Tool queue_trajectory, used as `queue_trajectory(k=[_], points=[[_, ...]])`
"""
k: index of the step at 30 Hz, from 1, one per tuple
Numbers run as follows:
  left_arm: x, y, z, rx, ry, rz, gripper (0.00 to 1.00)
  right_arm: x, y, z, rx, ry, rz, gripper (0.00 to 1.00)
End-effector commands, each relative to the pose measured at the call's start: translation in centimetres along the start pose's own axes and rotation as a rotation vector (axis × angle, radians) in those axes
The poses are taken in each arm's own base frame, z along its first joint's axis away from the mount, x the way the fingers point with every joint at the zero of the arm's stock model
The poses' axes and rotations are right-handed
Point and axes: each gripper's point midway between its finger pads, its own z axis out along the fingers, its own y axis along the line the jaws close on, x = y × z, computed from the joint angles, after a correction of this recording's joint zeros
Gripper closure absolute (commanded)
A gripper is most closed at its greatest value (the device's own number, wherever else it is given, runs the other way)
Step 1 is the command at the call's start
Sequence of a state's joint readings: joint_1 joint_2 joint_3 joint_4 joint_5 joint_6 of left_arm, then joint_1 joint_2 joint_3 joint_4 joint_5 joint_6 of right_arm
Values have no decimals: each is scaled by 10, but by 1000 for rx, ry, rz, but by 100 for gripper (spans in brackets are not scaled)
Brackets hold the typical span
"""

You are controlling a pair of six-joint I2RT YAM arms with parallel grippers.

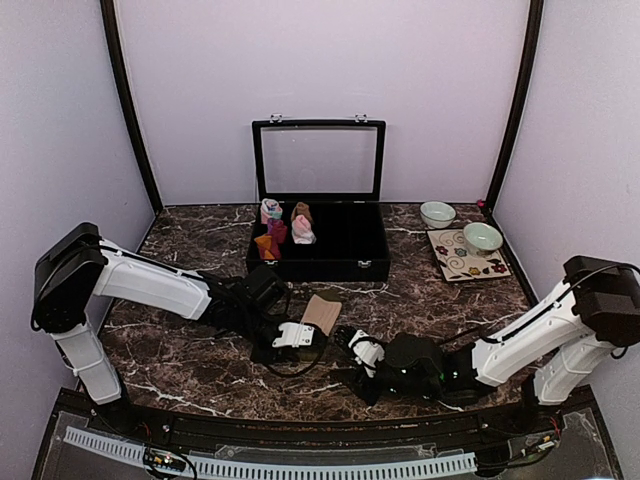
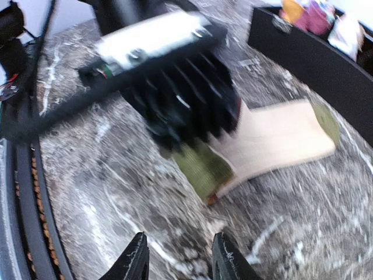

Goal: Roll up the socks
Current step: Roll the sock at the center of the board.

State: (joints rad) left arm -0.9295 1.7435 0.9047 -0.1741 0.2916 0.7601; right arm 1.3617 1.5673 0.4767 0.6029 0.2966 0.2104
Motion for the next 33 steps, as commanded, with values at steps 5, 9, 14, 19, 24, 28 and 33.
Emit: queue_trajectory(k=[5,9,14,19,24,28,33], points=[[39,-68,-1,331,108,-152,100,-48,45,15,-163,-146,-176,55],[42,-68,1,405,124,-207,100,-39,49,17,-174,-129,-270,55],[46,-67,8,432,148,-225,100,-31,51,21,-181,-120,-358,55],[49,-66,12,459,185,-213,100,-24,53,34,-174,-119,-440,56],[56,-68,15,477,223,-212,100,-20,49,49,-133,-115,-513,58],[60,-69,15,479,239,-214,100,-21,44,55,-92,-117,-561,59],[64,-70,17,486,261,-203,100,-23,44,59,-88,-99,-600,59]])
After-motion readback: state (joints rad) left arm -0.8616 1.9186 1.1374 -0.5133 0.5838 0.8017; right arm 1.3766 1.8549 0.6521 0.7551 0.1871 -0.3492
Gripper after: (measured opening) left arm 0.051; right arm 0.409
